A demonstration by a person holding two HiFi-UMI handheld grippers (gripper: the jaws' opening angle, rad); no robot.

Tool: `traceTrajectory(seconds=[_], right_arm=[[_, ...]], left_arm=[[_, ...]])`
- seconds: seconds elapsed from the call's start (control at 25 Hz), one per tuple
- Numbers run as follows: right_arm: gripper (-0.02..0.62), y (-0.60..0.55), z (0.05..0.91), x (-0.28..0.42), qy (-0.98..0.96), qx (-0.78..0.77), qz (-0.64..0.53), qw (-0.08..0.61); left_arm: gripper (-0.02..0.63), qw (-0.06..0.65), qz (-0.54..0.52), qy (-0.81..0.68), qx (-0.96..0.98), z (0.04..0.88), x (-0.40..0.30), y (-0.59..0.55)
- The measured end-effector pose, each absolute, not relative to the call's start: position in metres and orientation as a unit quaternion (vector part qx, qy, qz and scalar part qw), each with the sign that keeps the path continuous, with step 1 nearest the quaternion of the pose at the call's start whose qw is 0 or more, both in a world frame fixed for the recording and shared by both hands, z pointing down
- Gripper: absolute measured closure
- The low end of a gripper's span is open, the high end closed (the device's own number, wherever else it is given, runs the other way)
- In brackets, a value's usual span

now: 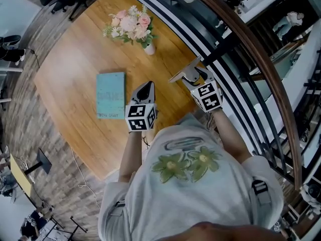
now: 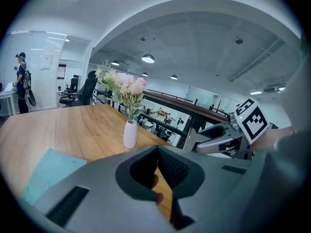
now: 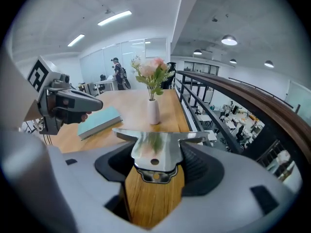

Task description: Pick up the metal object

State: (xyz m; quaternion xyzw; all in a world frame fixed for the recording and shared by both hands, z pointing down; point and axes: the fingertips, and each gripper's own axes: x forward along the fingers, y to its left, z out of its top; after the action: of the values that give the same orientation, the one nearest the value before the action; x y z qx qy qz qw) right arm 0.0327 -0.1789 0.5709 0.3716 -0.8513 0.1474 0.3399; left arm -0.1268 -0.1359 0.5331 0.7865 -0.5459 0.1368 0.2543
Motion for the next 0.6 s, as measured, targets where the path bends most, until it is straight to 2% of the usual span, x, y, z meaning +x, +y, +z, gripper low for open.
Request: traceTrajectory(seconds=[0.6], right_arm=[[0.302, -0.173, 0.508, 0.032, -0.871, 0.382, 0.119, 0.284]], left_arm=[[0.592, 0.234, 0.12, -0.561, 0.785, 0.511, -0.144, -0.138]])
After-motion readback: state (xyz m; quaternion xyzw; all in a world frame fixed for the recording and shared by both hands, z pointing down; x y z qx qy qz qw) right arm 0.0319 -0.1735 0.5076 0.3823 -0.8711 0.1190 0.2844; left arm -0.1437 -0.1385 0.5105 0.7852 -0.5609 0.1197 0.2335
